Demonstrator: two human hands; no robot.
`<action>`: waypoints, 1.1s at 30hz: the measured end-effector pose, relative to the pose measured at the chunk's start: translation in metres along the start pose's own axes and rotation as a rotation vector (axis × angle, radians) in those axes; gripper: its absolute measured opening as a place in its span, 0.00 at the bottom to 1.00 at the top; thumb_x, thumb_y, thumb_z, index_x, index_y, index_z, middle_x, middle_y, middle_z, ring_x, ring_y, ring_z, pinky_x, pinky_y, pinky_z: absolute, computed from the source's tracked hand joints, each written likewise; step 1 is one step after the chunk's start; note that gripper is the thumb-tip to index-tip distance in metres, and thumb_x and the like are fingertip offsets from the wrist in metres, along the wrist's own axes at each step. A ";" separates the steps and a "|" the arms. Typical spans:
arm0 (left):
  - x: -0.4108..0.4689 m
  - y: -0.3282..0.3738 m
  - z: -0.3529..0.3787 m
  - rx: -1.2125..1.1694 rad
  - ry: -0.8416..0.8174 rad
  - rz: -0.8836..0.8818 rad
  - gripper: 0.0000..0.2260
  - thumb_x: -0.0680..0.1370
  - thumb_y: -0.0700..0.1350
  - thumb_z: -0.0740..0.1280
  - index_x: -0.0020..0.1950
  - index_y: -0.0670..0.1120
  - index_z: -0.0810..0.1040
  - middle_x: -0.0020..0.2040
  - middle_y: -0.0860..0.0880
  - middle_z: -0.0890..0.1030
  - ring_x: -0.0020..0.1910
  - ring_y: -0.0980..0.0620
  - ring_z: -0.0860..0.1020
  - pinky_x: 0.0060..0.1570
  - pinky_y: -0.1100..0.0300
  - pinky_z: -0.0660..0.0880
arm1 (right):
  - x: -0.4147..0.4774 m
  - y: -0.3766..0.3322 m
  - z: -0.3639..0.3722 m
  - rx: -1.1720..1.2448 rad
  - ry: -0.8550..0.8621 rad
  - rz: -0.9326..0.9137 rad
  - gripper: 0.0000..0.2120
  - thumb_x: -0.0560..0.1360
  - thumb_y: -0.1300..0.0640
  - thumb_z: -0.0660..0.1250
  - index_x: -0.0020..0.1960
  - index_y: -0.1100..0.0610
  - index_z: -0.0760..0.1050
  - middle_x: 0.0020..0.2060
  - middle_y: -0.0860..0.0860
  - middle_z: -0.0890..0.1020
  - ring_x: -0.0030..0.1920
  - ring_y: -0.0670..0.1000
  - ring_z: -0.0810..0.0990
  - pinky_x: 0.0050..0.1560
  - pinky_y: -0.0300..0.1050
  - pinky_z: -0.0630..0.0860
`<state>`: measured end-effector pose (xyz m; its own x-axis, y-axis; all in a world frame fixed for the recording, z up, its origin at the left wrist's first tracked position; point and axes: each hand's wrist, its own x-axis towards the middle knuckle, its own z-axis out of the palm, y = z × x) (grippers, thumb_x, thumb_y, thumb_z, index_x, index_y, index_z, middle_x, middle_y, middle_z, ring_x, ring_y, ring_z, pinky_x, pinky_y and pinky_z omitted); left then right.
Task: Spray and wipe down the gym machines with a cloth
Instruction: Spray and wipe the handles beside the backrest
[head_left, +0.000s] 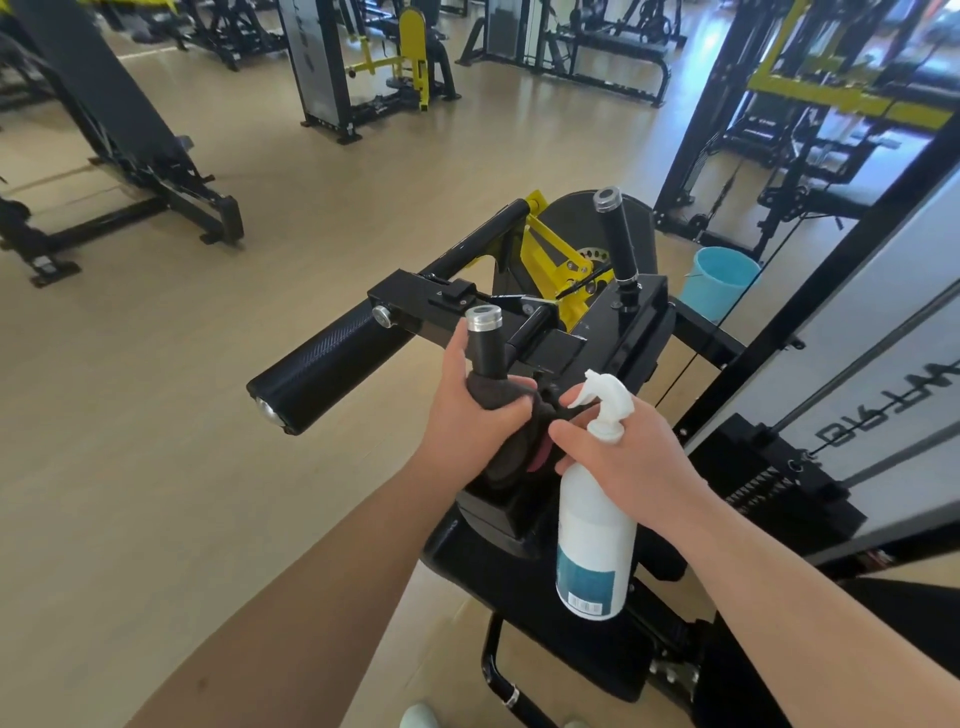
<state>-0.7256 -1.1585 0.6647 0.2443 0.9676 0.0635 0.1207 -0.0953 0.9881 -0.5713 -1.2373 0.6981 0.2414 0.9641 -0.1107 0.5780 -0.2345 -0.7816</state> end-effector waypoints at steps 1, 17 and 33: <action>0.004 0.003 -0.002 -0.003 0.005 -0.009 0.37 0.75 0.36 0.75 0.79 0.49 0.61 0.46 0.56 0.85 0.49 0.60 0.83 0.50 0.67 0.79 | -0.002 0.001 -0.002 0.003 -0.011 0.003 0.04 0.77 0.50 0.70 0.47 0.44 0.74 0.34 0.37 0.83 0.40 0.37 0.82 0.42 0.41 0.78; -0.002 0.002 0.002 -0.025 0.068 0.071 0.37 0.74 0.35 0.74 0.79 0.49 0.61 0.48 0.49 0.83 0.49 0.54 0.83 0.53 0.61 0.78 | -0.006 0.006 -0.004 0.030 -0.032 0.017 0.06 0.77 0.49 0.70 0.50 0.41 0.73 0.35 0.37 0.83 0.39 0.37 0.83 0.40 0.36 0.73; 0.015 0.014 -0.004 -0.059 0.054 -0.003 0.43 0.76 0.38 0.74 0.83 0.56 0.53 0.44 0.65 0.81 0.46 0.64 0.81 0.47 0.70 0.77 | -0.003 0.001 -0.003 0.043 -0.034 0.009 0.05 0.78 0.50 0.69 0.50 0.42 0.74 0.35 0.37 0.84 0.39 0.39 0.84 0.43 0.40 0.77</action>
<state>-0.7245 -1.1446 0.6803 0.1916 0.9792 0.0662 0.0644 -0.0799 0.9947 -0.5695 -1.2402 0.6995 0.2189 0.9659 -0.1380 0.5418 -0.2379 -0.8061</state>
